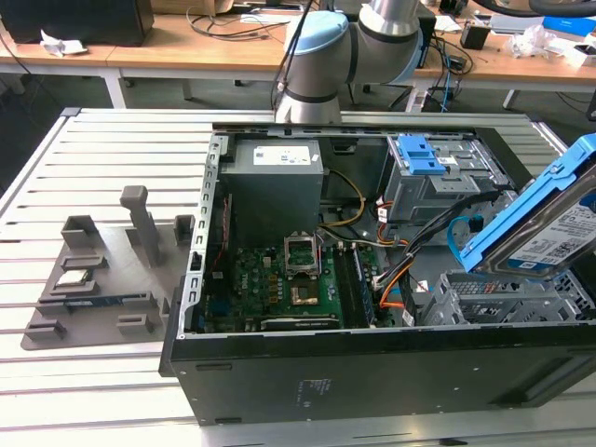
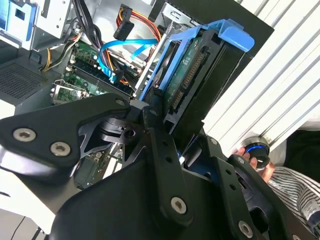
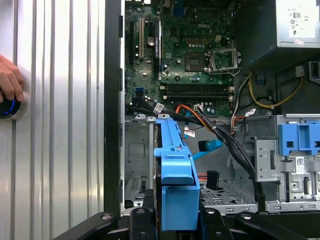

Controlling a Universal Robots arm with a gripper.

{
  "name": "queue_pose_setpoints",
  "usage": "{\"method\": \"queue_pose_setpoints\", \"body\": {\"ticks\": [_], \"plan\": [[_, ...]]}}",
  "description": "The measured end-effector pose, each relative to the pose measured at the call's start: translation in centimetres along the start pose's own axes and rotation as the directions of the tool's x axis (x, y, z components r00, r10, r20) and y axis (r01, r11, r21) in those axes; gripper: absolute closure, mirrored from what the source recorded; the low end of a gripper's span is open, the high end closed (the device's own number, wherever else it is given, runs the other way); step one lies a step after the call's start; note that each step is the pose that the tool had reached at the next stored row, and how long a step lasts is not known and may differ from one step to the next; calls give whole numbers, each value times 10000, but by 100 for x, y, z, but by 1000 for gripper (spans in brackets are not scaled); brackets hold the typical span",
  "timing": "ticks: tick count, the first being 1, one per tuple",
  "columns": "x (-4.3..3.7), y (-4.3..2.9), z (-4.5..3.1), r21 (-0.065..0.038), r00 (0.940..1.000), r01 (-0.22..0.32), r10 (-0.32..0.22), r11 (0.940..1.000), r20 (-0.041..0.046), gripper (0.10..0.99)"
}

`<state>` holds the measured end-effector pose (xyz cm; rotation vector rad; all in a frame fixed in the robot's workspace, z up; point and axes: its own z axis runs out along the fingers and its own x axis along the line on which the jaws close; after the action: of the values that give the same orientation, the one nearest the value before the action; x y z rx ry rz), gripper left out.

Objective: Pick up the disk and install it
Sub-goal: 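Pick up the disk, then insert the disk into the insertion slot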

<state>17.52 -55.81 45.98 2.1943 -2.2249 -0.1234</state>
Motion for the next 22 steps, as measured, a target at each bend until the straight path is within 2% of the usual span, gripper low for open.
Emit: {"method": "queue_pose_setpoints", "body": {"ticks": [8,9,10,11,13,17,18,19,20,21,22], "plan": [[0,15,1,0,10000,-2,2,10000,0,722],[2,123,9,4,10000,1,-1,10000,-1,722],[3,199,16,6,10000,-1,1,10000,1,722],[4,229,18,6,10000,1,-1,10000,0,722],[5,268,22,6,10000,0,0,10000,1,722],[4,272,22,6,10000,1,-1,10000,0,722],[5,275,23,62,10000,0,0,10000,2,722],[4,274,24,193,10000,8,-8,9998,3,722],[4,275,25,409,10000,18,-18,9992,5,722],[5,275,27,583,10000,27,-27,9983,8,722],[5,275,31,878,10000,39,-41,9961,11,722]]}}
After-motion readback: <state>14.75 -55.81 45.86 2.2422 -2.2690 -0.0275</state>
